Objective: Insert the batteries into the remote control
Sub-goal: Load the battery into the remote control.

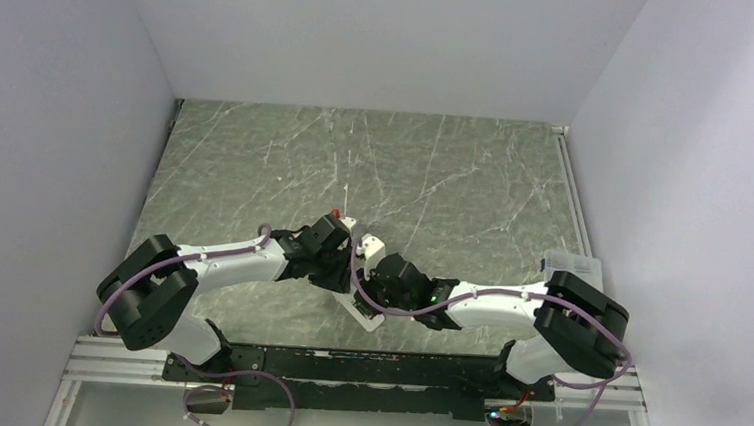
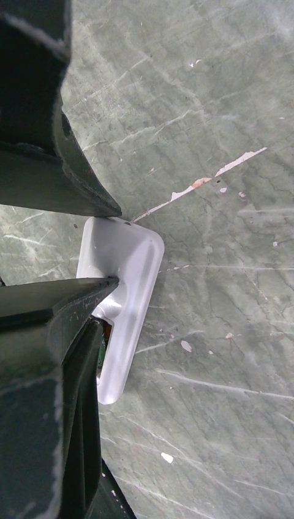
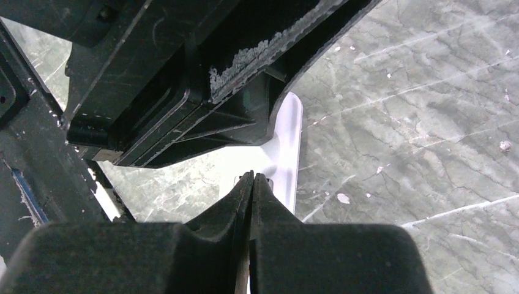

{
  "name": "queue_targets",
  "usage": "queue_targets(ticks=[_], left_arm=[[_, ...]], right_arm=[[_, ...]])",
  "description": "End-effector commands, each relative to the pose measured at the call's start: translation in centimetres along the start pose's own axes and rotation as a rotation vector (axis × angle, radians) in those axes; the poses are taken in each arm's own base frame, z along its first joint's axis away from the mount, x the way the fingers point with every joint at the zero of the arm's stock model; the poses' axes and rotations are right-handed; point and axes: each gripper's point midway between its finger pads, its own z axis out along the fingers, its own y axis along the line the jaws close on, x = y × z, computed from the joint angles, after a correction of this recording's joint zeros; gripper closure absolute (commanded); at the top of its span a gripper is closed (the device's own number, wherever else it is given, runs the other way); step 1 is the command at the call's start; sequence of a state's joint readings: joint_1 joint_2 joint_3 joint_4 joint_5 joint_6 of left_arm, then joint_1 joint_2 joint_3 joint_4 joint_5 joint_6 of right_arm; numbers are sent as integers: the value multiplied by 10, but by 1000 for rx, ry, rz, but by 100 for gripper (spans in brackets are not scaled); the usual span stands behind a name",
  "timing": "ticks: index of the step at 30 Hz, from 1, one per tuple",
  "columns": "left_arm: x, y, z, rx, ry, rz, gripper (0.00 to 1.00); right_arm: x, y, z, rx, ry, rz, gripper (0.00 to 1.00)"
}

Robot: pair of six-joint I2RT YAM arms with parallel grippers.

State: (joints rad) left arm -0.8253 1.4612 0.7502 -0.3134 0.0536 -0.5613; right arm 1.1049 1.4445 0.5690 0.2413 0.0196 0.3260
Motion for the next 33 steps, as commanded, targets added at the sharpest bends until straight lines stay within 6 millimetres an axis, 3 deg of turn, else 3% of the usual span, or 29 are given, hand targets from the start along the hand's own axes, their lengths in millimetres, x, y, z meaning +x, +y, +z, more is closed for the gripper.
queue_targets(ticks=[1,14,23,33], left_arm=[[15,10,4,-35,35,8,57],[15,9,4,-31,33,6,57],[16,9,5,-29,35,4,58],[16,9,6,-26,34,0,58]], right_arm=[[18,-1,-6,7,42,5,97],[39,-13,-14,91,100,47,99],[48,-11,-13,102,121,53,99],[23,-6,-18,126,76,39,99]])
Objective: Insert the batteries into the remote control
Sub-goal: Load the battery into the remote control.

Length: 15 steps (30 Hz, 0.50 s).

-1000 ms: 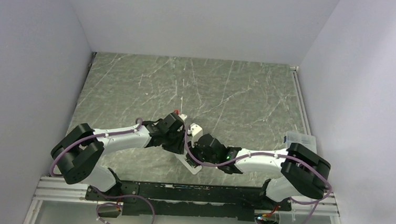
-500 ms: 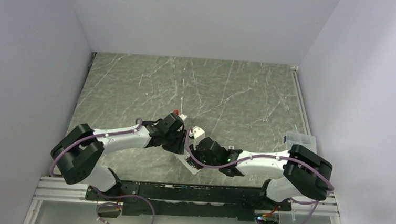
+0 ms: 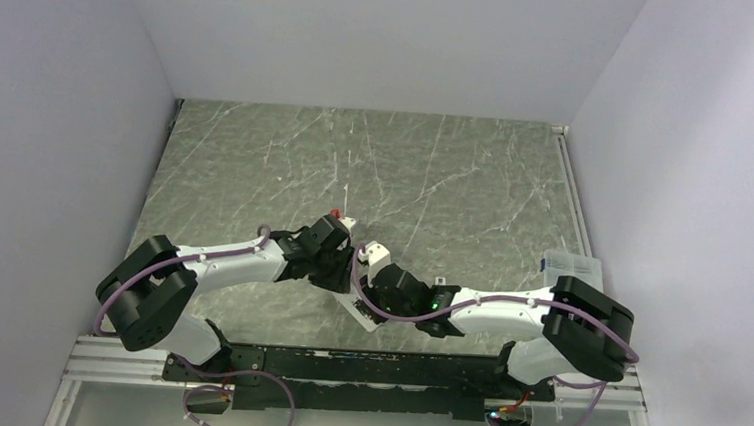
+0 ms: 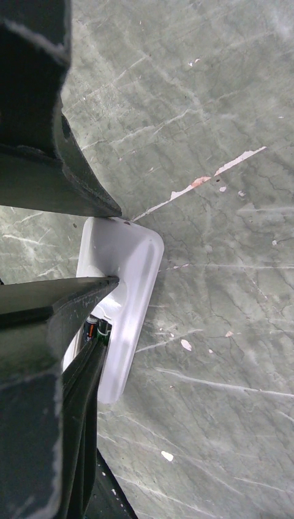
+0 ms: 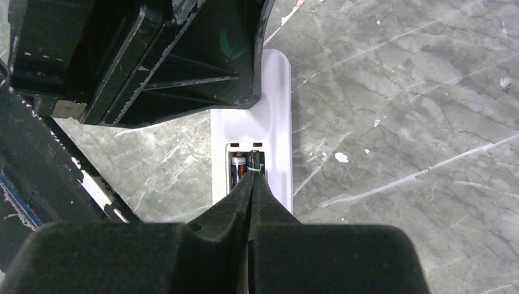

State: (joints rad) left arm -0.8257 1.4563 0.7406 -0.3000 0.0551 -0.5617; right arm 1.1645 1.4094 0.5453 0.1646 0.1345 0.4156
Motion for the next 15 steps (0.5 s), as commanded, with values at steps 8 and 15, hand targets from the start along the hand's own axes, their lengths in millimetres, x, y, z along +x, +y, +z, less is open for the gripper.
queue_targets(ticks=[8,15], left_arm=[[16,8,5,-29,41,1,58],[16,8,5,-29,44,2,58]], right_arm=[[-32,9,-16,9,-41,-10,98],[-47,19,-11,-20,-66,-21,98]])
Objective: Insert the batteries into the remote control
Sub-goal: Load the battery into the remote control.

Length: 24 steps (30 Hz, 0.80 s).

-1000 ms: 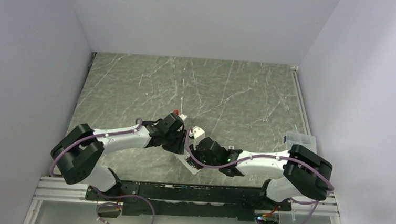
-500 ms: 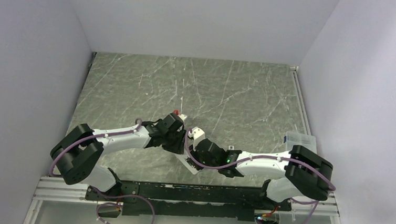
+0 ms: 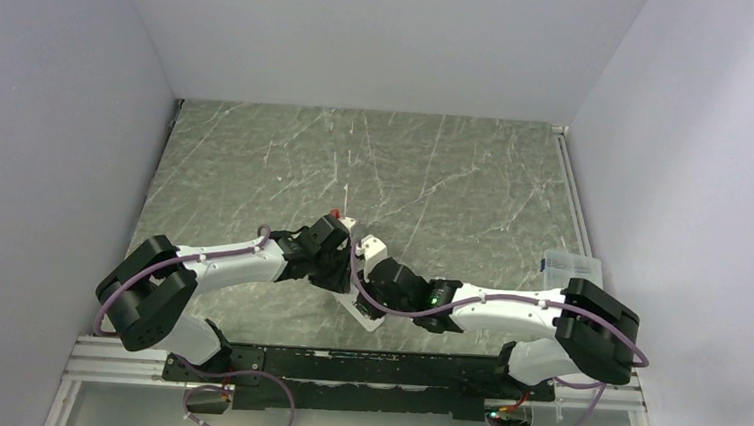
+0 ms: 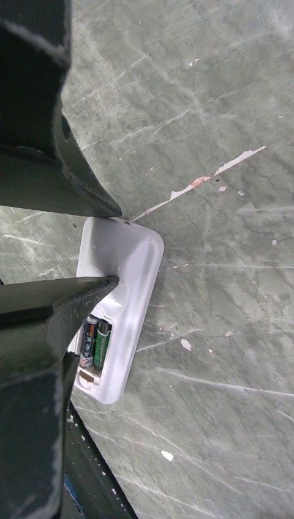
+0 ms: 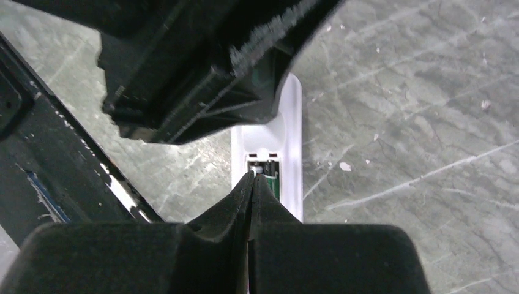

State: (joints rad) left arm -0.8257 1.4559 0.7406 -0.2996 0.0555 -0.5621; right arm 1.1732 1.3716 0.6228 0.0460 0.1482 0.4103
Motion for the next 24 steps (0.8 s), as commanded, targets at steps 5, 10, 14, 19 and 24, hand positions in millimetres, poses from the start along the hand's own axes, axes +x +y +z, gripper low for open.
queue_targets(ticks=[5,10,14,19,24], left_arm=[[16,8,4,-32,42,4,58],[17,9,4,-33,46,4,58],[17,9,5,-34,47,6,58],[18,10,5,-38,48,4,58],[19,11,5,-38,50,3,58]], right_arm=[[-24,12,8,-24,-51,-14,98],[-5,8,16,-16,-12,1,98],[14,2,18,-7,23,19,99],[41,-6,17,25,83,30,100],[51,-8,14,42,102,29,100]])
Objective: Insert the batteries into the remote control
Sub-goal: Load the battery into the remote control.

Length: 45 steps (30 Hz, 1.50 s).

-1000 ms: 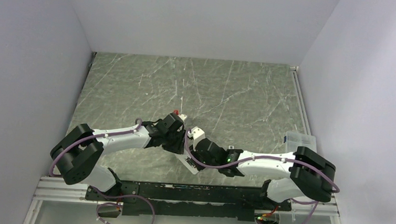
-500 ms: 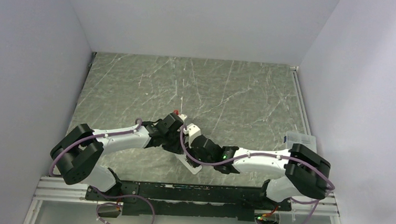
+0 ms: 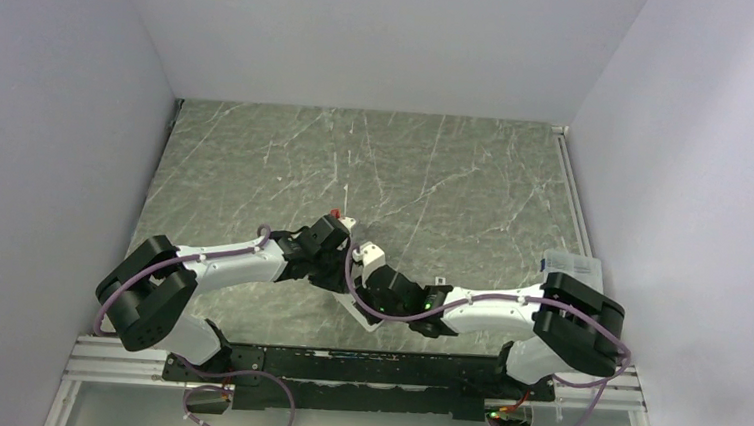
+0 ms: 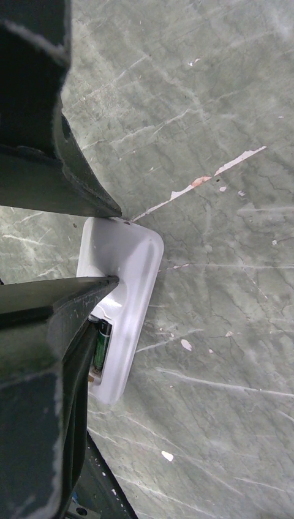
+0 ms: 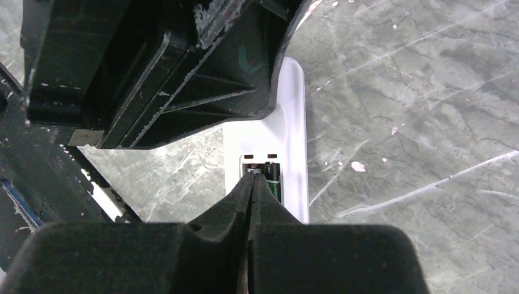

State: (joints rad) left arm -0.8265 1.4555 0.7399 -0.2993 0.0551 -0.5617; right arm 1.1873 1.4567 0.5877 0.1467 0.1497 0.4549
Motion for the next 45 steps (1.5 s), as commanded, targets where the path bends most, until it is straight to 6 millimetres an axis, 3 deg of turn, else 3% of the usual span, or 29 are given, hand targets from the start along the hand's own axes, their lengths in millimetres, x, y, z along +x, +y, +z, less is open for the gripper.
queue_targets(ticks=[1,5,17,23,27,34,38,41,45], left_arm=[[19,11,6,-39,49,2,58],[19,12,5,-41,49,0,58],[18,11,6,-45,51,1,58],[15,10,4,-43,45,4,58],[12,9,2,-45,38,8,55],[3,7,-3,-56,19,12,41],[-2,6,-9,-59,5,9,36],[-7,2,-15,-47,-14,9,31],[-14,-3,-24,-28,-43,4,27]], right_arm=[[31,-11,-3,49,82,-4,100],[24,-11,-8,53,61,-4,100],[-28,8,-29,3,-71,3,98],[-38,3,-43,31,-102,3,93],[-43,-6,-54,65,-134,19,86],[-45,-27,-72,153,-167,42,73],[-46,-39,-84,197,-207,97,62],[-46,-52,-97,253,-243,177,42],[-39,-64,-109,291,-246,212,36]])
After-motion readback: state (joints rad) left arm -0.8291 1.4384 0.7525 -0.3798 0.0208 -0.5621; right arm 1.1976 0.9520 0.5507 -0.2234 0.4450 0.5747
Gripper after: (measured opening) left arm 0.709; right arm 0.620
